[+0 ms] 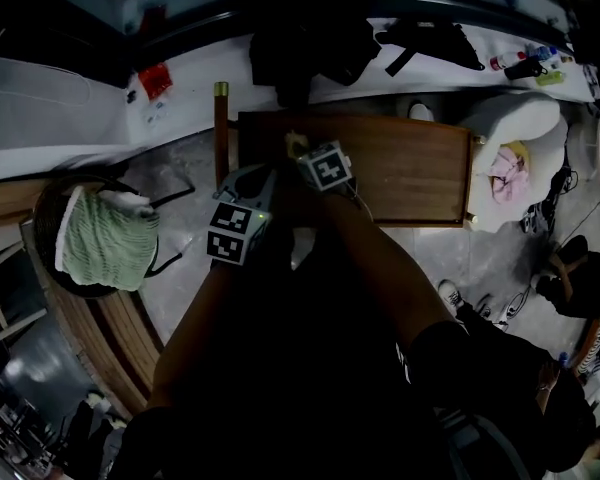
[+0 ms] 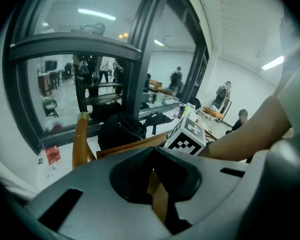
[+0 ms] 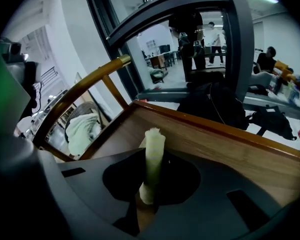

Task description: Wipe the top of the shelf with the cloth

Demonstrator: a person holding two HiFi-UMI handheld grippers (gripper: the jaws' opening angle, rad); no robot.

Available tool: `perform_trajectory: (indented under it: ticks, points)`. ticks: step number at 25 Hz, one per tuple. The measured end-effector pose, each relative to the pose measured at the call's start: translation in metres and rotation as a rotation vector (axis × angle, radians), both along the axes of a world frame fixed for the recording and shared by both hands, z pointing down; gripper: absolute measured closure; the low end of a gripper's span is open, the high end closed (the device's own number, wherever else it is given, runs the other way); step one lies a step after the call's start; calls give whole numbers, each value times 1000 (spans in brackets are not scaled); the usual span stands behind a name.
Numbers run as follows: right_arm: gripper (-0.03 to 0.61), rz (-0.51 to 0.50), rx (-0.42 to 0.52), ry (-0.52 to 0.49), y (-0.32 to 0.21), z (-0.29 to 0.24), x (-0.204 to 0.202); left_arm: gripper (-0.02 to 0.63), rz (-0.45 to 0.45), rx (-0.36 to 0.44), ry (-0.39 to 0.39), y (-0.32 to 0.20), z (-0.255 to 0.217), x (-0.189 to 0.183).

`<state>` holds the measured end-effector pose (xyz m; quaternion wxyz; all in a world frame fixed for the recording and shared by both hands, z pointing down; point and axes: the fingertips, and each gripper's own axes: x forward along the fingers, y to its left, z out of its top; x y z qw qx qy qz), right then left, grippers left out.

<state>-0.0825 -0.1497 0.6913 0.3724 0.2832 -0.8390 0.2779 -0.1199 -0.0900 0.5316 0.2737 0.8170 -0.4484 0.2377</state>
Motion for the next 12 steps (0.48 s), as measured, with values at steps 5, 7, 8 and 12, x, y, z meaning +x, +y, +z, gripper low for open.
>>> perform_trajectory:
  ticks: [5,7,8,12]
  points:
    - [532,31,-1,16,-3,0,49,607,31,-34,6,-2,10,39]
    - [532,51,0,24,-4,-1,70,607,47,-50,11,-2,15,56]
    - [532,62,2,29,-6,-1,81,607,55,-58,13,-3,17,64]
    - [532,103,-2,38,-8,-1,120,607,96,-66,14,-6,22,95]
